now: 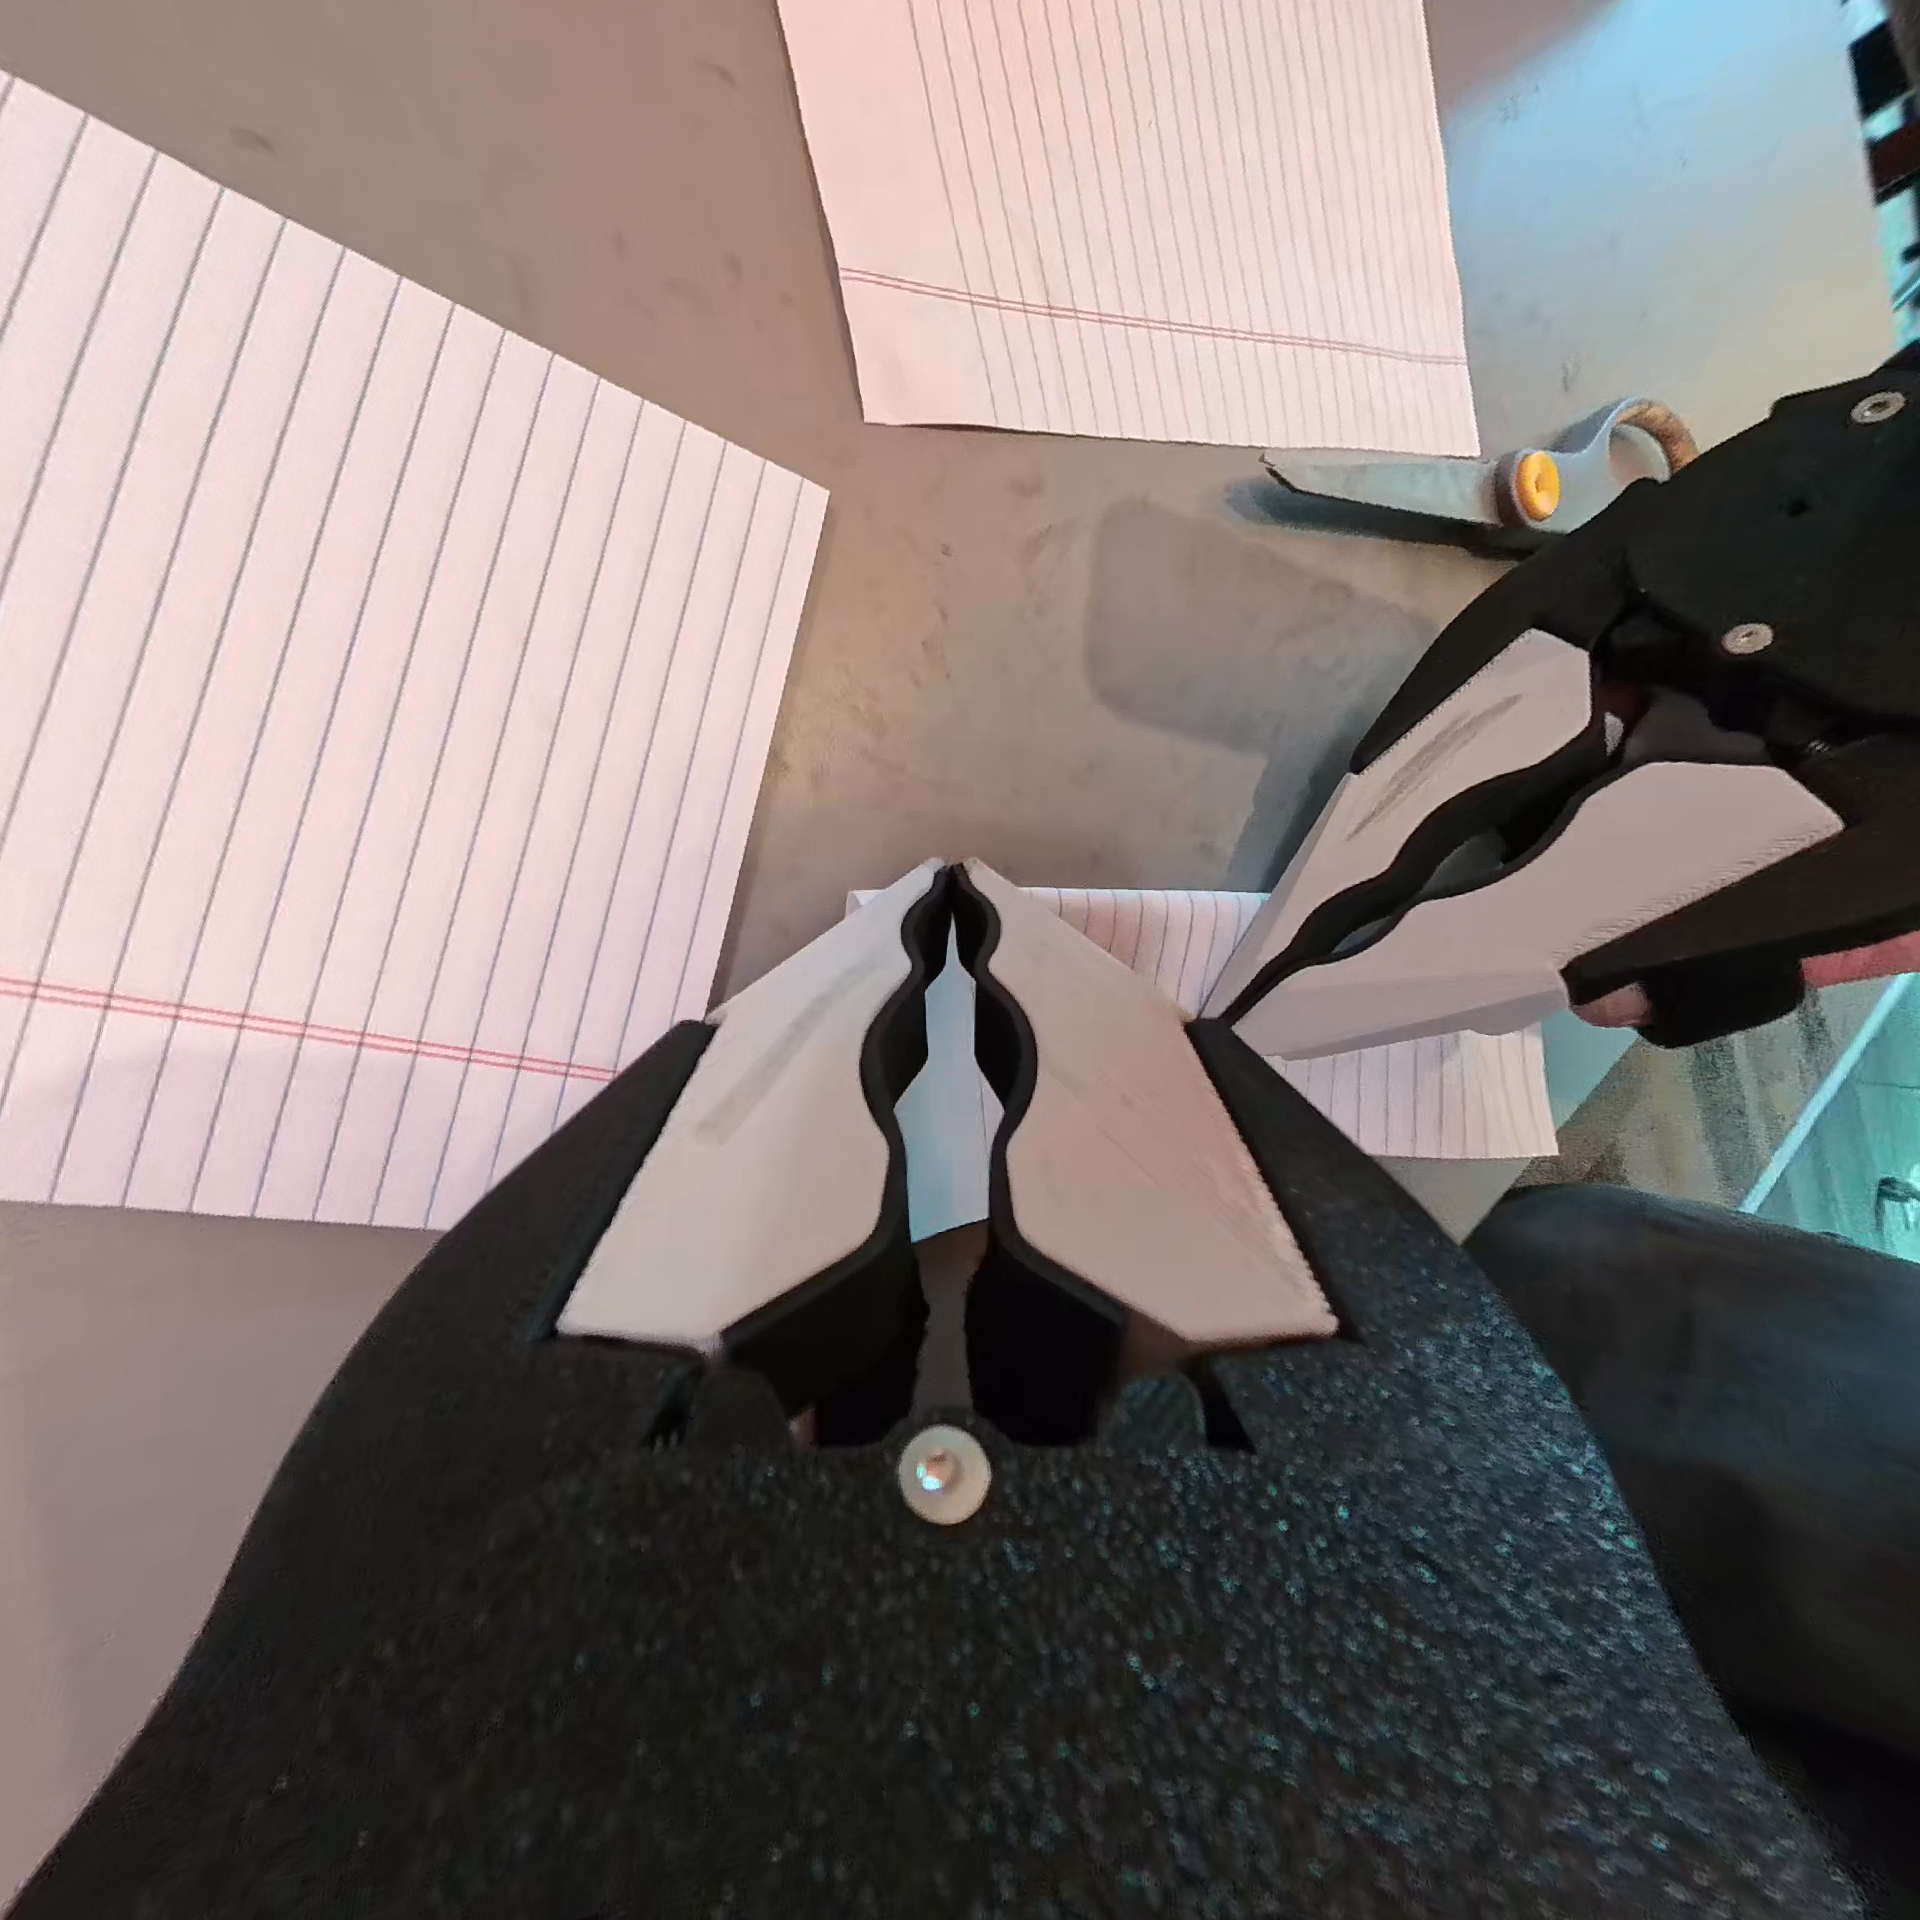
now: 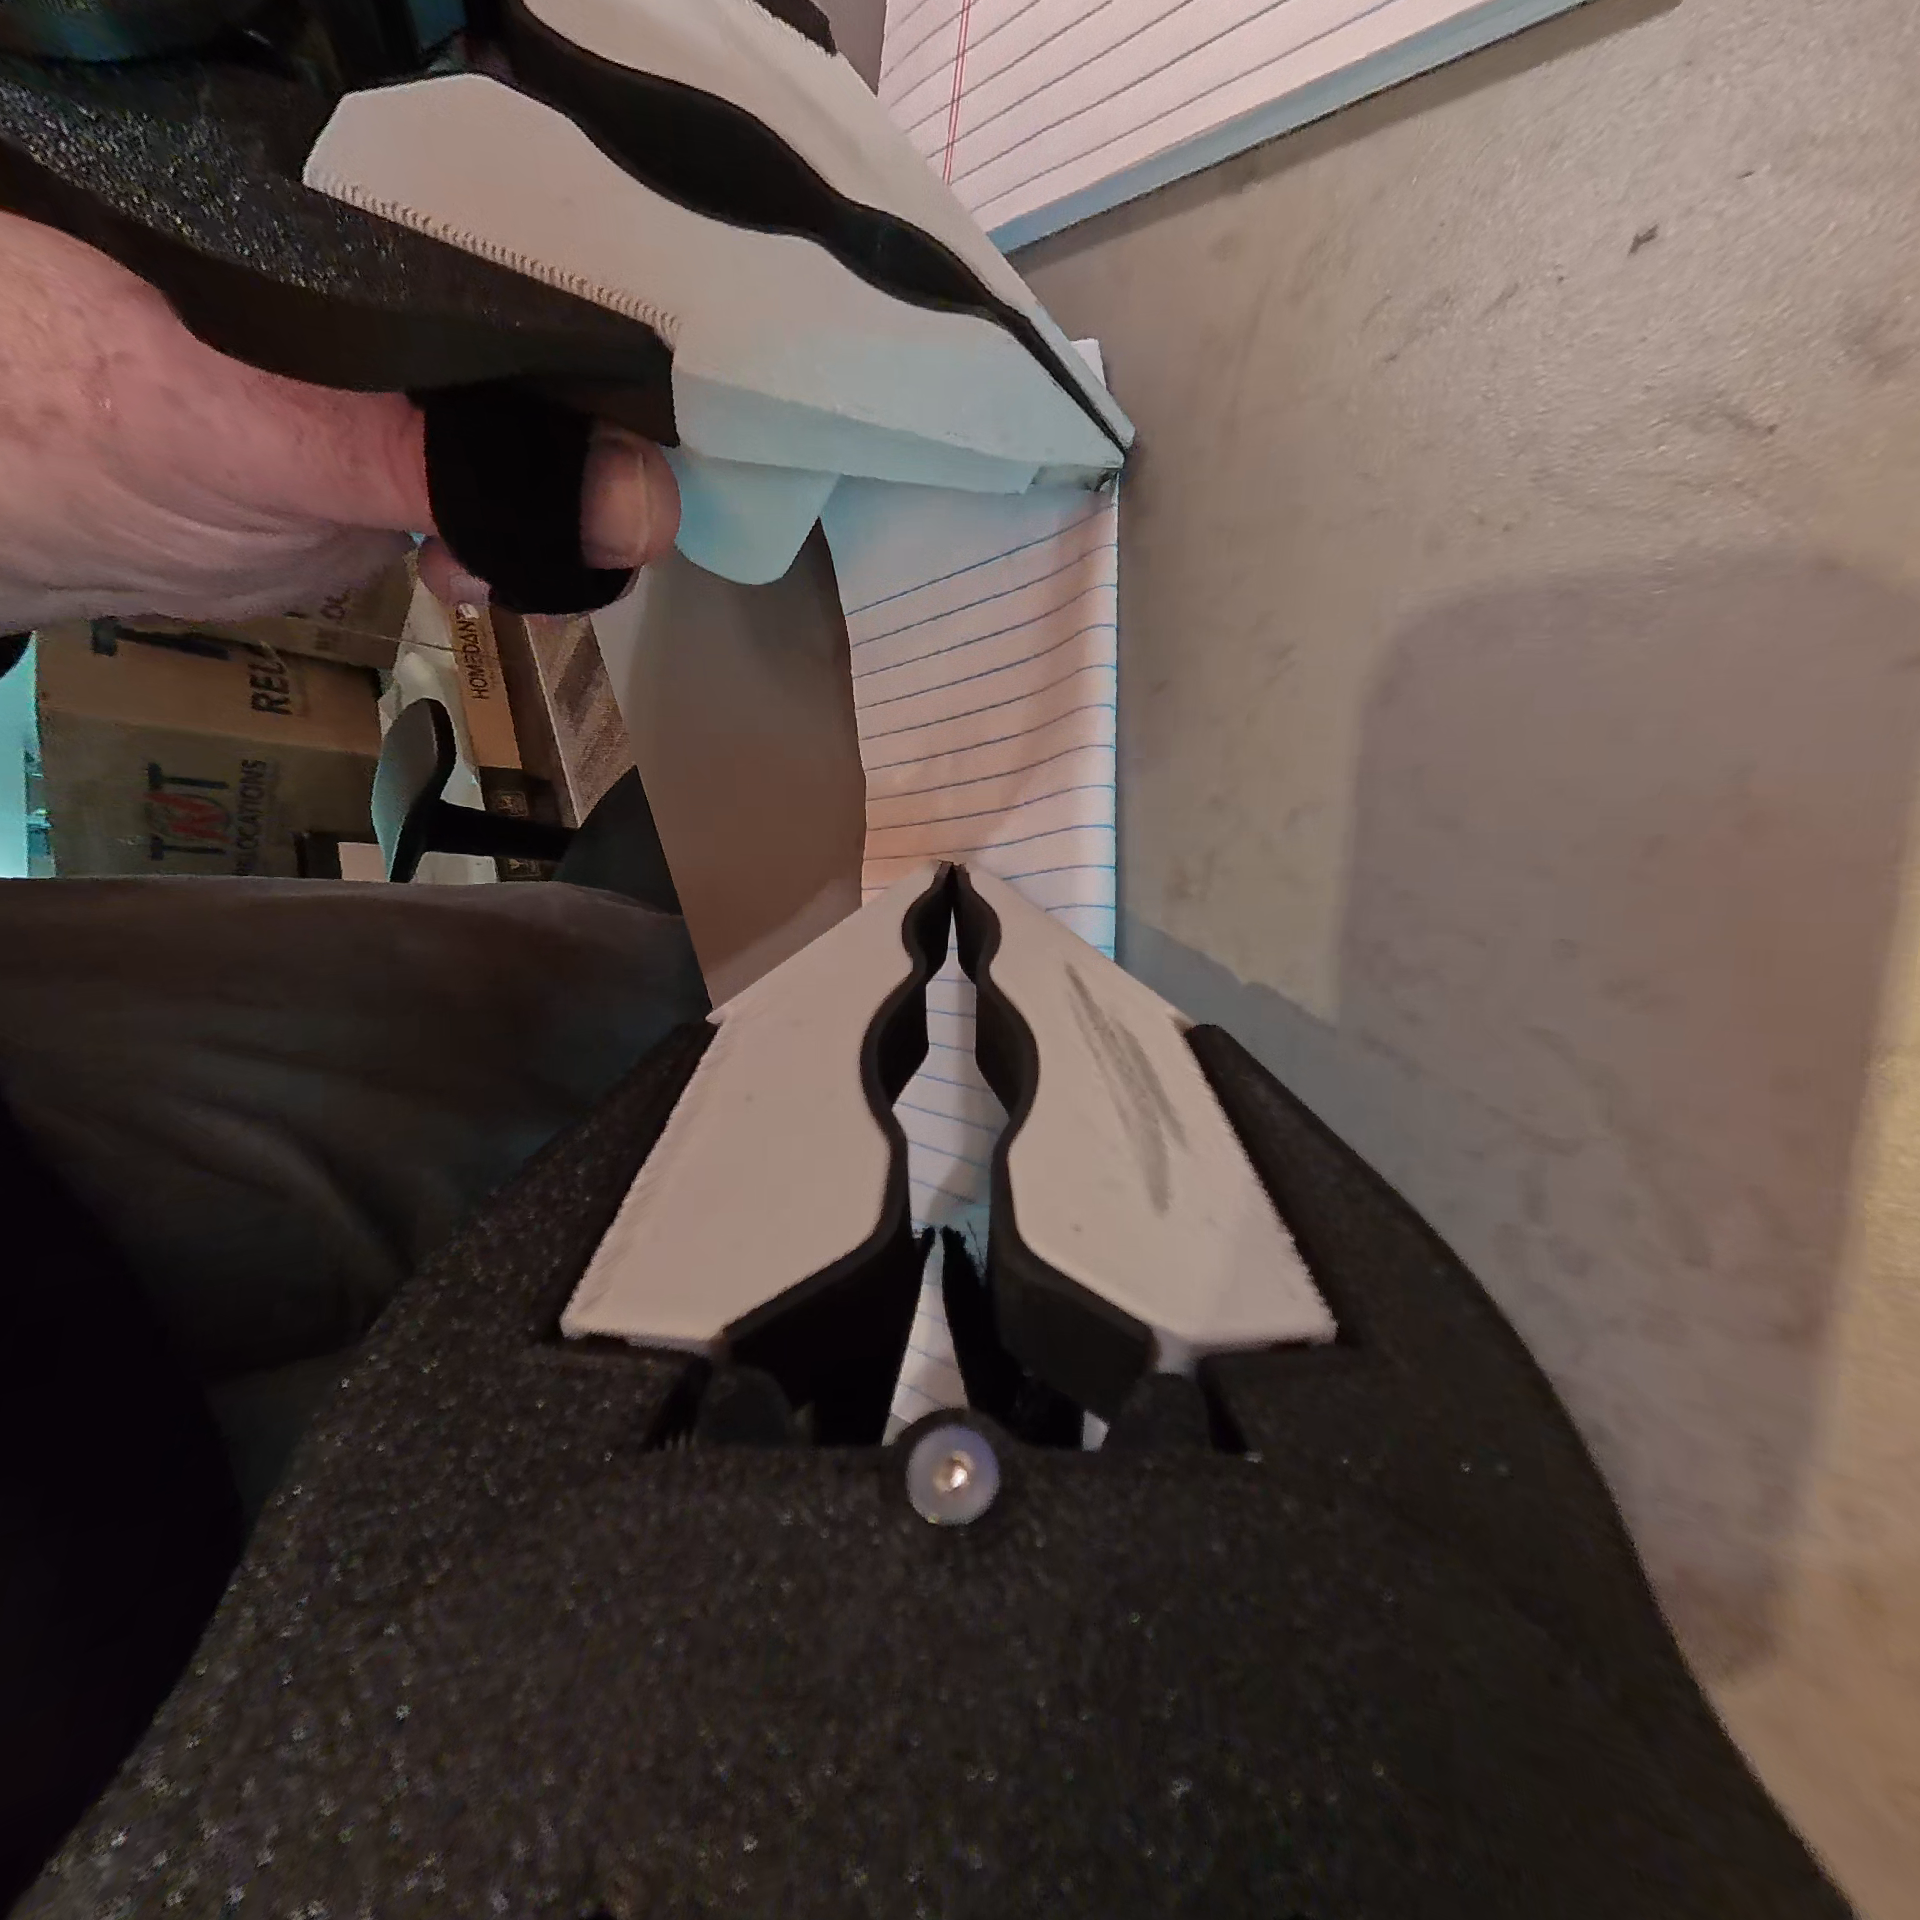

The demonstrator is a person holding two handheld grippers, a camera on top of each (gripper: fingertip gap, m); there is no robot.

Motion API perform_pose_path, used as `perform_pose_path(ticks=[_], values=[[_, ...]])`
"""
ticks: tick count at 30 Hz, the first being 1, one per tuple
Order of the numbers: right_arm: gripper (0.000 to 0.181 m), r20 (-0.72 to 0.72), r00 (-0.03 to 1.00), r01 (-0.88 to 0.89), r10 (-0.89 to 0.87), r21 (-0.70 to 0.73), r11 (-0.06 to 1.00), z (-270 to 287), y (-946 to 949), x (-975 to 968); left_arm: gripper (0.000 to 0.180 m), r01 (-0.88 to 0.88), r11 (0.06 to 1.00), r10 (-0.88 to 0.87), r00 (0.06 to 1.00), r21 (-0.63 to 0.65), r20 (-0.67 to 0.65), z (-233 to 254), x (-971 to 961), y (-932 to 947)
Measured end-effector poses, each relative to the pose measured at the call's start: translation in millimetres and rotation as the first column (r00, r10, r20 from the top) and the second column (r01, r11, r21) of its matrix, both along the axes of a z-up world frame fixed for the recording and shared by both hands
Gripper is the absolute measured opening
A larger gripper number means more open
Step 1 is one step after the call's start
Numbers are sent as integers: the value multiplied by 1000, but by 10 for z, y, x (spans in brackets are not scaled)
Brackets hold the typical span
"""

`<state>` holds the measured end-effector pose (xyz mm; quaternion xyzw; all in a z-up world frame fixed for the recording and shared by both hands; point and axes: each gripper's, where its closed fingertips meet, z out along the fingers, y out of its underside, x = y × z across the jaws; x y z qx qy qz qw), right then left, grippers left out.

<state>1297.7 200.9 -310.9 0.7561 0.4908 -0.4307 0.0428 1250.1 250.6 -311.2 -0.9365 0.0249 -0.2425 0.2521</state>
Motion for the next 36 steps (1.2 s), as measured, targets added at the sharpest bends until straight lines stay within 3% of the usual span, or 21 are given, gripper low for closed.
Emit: perform_pose_path(ticks=[17,36], values=[[0,-29,998,58,-60,-57,997,171,228,-247,0,-12,1000,13,1000,18,-16,1,-27,-15],[0,32,996,86,-83,-94,992,15,331,-344,0,11,1000,-10,999,28,-42,-1,-29,-19]])
